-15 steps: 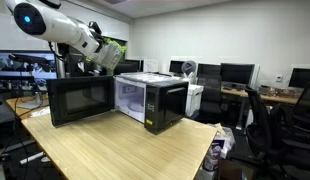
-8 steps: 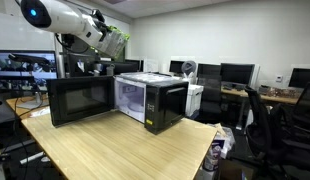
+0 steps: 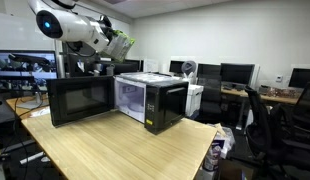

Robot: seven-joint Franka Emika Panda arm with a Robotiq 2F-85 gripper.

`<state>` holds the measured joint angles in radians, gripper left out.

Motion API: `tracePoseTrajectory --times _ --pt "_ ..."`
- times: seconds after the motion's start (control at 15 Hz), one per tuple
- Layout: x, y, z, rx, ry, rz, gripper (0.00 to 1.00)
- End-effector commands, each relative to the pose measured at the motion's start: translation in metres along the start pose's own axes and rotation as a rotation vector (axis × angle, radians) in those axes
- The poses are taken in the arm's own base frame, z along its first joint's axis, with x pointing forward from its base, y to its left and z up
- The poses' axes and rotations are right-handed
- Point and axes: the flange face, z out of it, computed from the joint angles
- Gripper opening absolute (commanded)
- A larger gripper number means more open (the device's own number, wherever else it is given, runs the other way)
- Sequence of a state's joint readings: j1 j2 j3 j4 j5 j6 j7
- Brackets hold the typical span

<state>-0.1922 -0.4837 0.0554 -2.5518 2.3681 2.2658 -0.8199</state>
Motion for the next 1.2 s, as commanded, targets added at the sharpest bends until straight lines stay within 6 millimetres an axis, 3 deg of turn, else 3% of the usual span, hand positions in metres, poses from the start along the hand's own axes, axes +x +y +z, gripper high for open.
tracePoseTrajectory --times 0.0,0.6,1.13 --pt "0.009 0.008 0.018 0.038 0.013 -0.003 0.08" --pt "0.043 0.032 0.059 0.037 0.051 -0.006 0.08" --pt "0.061 0.048 0.081 0.035 0.066 -0.009 0.08"
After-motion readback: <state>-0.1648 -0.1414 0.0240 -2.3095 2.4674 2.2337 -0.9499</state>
